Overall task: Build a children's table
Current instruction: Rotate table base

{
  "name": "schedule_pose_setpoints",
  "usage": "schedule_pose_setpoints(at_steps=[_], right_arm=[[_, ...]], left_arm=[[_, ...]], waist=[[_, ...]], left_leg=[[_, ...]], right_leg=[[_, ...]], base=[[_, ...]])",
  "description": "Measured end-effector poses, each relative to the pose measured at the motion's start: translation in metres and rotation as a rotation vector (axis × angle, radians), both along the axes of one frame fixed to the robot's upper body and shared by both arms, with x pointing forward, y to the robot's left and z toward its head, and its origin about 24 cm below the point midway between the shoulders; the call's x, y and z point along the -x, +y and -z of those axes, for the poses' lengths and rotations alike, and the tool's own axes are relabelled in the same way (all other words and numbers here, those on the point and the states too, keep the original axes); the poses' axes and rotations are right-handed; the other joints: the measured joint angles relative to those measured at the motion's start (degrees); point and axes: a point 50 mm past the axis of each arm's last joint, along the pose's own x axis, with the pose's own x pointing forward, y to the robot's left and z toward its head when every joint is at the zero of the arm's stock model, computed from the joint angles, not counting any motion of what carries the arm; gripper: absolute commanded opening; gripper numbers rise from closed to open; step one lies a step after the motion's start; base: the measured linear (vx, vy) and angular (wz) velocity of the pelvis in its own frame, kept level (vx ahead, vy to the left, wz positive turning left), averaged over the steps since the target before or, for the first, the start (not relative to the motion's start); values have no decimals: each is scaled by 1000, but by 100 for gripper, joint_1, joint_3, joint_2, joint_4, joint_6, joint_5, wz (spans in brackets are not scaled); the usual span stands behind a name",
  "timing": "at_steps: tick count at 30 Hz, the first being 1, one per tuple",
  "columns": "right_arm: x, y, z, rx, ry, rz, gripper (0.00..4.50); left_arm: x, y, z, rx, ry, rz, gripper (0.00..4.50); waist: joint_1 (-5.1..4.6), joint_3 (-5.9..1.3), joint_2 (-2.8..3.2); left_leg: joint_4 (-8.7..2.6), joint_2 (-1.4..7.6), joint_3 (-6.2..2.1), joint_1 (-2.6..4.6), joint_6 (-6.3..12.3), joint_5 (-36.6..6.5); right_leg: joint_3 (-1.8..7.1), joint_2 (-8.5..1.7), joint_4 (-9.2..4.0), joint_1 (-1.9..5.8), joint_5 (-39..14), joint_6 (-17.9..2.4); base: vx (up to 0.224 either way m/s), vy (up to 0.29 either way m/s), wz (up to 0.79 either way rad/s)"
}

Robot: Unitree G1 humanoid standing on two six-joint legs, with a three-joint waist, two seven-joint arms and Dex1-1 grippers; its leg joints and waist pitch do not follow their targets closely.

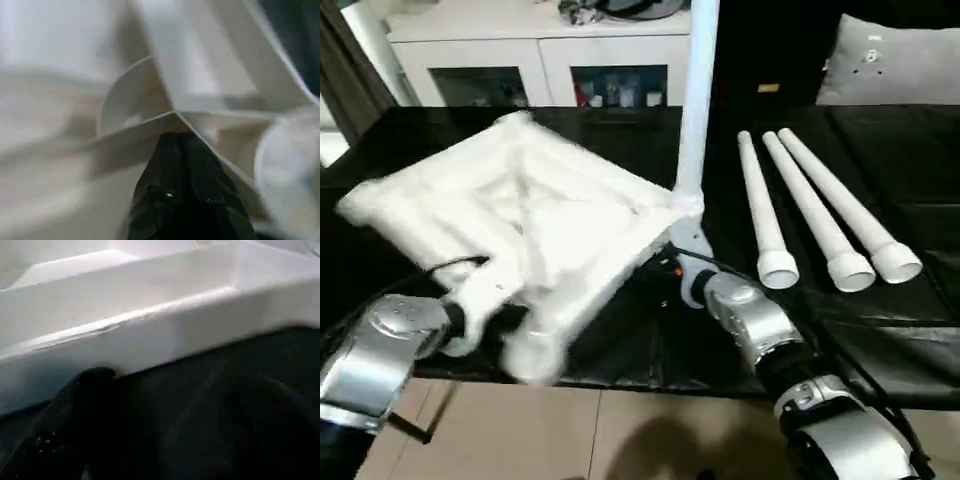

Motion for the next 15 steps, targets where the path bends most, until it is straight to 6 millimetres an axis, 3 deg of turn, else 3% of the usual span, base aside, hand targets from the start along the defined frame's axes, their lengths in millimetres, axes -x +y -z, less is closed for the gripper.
schedule_pose_setpoints(at_steps=[4, 9, 15], right_arm=[[-4, -7, -3, 10, -26, 35, 450], [-13, -23, -15, 23, -84, 87, 450], [-22, -49, -44, 19, -219, 177, 450]], left_arm=[[-15, -35, 10, 77, -36, 78, 12], [-58, -78, 18, 73, -198, 0, 12], [-82, -88, 15, -12, -398, -41, 12]], waist=[[-59, 4, 3], [-68, 8, 11], [-118, 13, 43]], left_leg=[[1, -2, 4, 12, -15, 8], [4, -5, 2, 21, -39, 22], [3, -1, -19, -33, -12, 42]], right_leg=[[4, -1, 25, -3, -7, 11], [-5, 0, 14, 19, -10, 25], [-26, 5, -18, -6, 13, 33]], base=[[0, 0, 0], [0, 0, 0], [0, 0, 0]])
